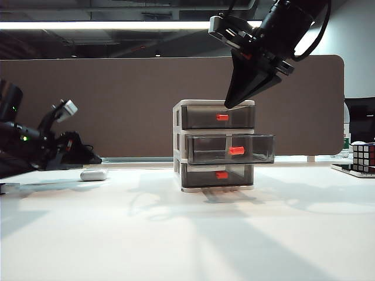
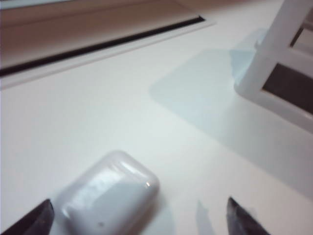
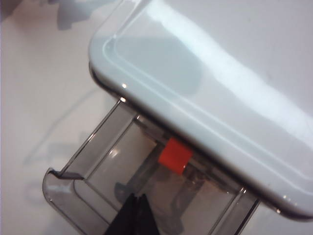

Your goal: Open the second layer of the drawer on the table, pick up the earphone case on the table and put it in, and finally close the drawer.

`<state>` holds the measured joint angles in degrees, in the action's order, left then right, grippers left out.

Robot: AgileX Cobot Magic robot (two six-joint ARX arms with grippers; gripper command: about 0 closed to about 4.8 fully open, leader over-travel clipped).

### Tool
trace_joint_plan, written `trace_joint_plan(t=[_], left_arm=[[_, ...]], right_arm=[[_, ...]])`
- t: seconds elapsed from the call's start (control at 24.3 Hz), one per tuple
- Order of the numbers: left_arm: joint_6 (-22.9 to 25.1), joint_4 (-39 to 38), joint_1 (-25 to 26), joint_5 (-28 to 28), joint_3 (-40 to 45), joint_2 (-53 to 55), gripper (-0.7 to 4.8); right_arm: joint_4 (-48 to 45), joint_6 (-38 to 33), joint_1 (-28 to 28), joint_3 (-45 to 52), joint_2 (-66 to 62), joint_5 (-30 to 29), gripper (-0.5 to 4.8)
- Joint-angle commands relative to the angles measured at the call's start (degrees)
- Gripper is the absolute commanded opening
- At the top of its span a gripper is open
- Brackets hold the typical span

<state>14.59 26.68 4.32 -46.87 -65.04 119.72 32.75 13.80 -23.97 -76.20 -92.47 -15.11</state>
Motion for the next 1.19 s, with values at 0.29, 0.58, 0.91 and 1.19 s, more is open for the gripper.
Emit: trace_joint_plan(t=[0.29,0.58,0.91,1.19], left_arm=[[1.51,0.87,-0.02,2.29,-0.28,2.12,4.79],[1.46,2.75,-0.04,3.15,-0.39,2.47,4.79],[1.51,3.89,-2.03,3.3,-2.08,4.39,4.79],[1.49,4.39,-3.41,4.26,-2.08,5.75,4.79]], right_arm=[[-5.35,-0.31,-0.07,-0.37,-1.51,-2.01,-0.02],[-9.55,-1.64,-0.57,-0.44,-3.69,-3.65,-0.02],[-18.08,-3.37,-0.57,-0.48,-4.44,-4.57,-0.02],[-20.85,-3.76,-0.59,-0.52,-5.84,-5.49,-0.02]])
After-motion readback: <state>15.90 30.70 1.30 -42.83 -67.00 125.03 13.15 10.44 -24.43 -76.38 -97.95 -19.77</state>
